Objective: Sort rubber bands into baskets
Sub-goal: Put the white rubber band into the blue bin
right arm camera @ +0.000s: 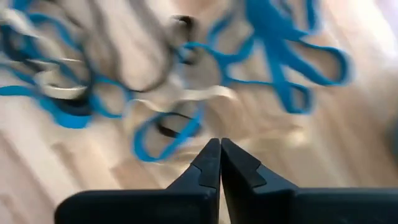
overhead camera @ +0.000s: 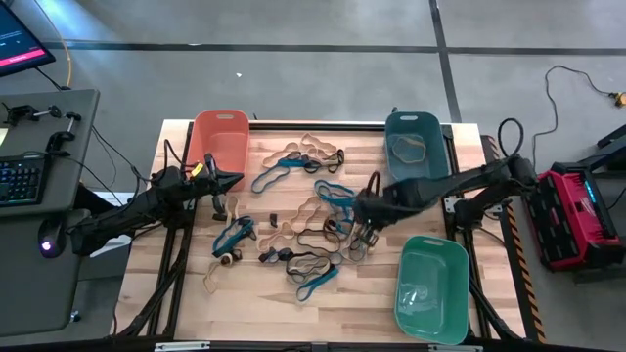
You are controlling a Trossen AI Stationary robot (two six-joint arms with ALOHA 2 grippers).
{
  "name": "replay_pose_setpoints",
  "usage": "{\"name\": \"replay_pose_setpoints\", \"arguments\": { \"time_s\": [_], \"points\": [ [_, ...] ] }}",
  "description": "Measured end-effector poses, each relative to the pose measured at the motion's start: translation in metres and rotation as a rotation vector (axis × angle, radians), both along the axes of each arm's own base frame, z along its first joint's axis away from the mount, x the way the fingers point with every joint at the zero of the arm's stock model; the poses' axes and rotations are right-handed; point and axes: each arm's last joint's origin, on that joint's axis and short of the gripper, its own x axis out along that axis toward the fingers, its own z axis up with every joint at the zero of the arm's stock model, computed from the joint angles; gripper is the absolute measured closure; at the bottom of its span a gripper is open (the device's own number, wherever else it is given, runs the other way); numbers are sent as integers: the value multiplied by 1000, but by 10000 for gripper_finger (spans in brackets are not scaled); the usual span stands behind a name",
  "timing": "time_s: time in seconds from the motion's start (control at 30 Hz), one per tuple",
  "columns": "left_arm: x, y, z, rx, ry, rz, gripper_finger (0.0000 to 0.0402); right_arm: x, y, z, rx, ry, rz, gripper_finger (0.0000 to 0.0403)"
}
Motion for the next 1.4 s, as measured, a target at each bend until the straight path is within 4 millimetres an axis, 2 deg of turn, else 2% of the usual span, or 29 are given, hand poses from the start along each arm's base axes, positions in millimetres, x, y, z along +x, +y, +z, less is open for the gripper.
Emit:
{"name": "replay_pose_setpoints", "arguments": {
  "time_s": [0.1,0.23,0.37,0.5,0.67,0.83,1.17,1.4],
  "points": [
    [0,0,0,0,0,0,402,6,16,-12,4,-37,27,379],
    [0,0,0,-1,0,-1,402,20,32,-30,-26,-65,87,327],
    [0,0,0,-1,0,-2,401,38,47,-49,-64,-118,222,276],
    [0,0,0,-1,0,-2,402,57,59,-62,-89,-215,374,251],
    [0,0,0,-2,-1,-2,401,72,69,-70,-93,-330,551,250],
    [0,0,0,-2,0,-2,401,76,73,-82,-97,-317,647,264],
    [0,0,0,-2,0,-1,401,81,77,-99,-55,-292,736,270],
    [0,0,0,-2,0,-1,402,82,78,-100,-48,-303,766,276]
  ]
}}
